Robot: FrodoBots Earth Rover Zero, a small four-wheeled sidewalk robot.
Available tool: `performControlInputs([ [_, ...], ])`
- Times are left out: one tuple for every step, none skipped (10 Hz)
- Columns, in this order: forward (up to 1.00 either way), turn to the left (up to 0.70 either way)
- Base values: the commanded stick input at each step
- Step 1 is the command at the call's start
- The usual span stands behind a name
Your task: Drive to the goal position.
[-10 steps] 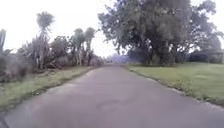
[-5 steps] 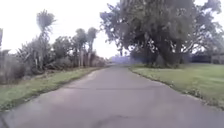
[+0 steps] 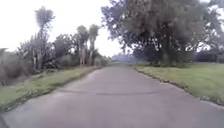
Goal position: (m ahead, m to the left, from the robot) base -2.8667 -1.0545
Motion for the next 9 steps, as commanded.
performControlInputs([
  [0.85, 0.0],
  [0.85, -0.01],
  [0.85, -0.05],
  [0.85, -0.33],
  [0.85, -0.33],
  [0.85, -0.33],
  [0.85, -0.33],
  [0.85, -0.33],
  [0.85, -0.33],
])
